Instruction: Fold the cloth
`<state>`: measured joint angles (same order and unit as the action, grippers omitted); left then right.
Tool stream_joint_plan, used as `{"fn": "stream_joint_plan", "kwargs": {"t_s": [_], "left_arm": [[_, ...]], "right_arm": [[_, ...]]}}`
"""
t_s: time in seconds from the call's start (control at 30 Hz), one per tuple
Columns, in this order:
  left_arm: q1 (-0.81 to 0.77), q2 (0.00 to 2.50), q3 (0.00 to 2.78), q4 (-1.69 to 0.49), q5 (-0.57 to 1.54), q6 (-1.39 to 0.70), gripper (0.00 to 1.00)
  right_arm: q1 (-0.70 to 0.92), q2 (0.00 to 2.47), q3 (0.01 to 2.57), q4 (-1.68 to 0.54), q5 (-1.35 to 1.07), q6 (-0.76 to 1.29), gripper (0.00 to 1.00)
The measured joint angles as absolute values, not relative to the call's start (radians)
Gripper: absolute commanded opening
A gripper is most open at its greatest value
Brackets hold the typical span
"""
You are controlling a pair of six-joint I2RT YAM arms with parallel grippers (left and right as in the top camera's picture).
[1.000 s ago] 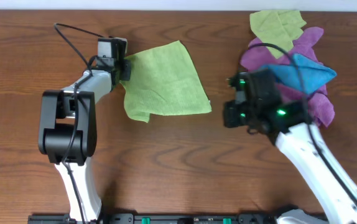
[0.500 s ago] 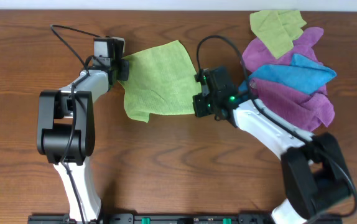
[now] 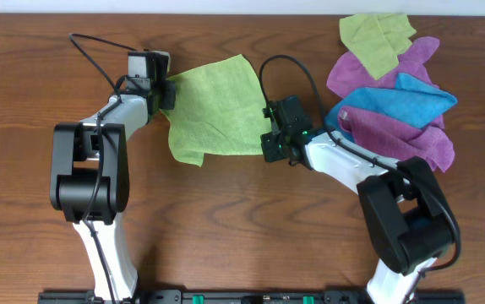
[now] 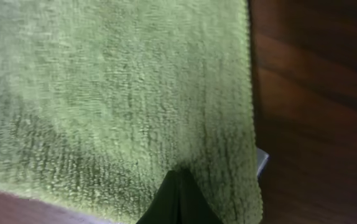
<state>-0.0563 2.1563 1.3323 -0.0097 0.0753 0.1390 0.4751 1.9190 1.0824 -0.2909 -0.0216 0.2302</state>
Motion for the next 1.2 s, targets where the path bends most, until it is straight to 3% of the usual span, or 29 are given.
{"fn": "stream_joint_plan", "kwargs": {"t_s": [0.37, 0.9, 1.2], "left_arm": [[-0.070, 2.156, 1.332, -0.013, 0.079, 0.139, 0.06], [-0.109, 2.135, 1.347, -0.057, 0.094, 0.062, 0.06], [-0.116, 1.794, 1.348, -0.340, 0.148, -0.021, 0.06]], "right_arm": [[0.309, 1.924, 1.093, -0.302, 0.074, 0.281, 0.01], [0.297, 1.872, 1.095, -0.324, 0.015, 0.315, 0.01], [0.297, 1.562, 1.105, -0.319, -0.005, 0.251, 0.01]]}}
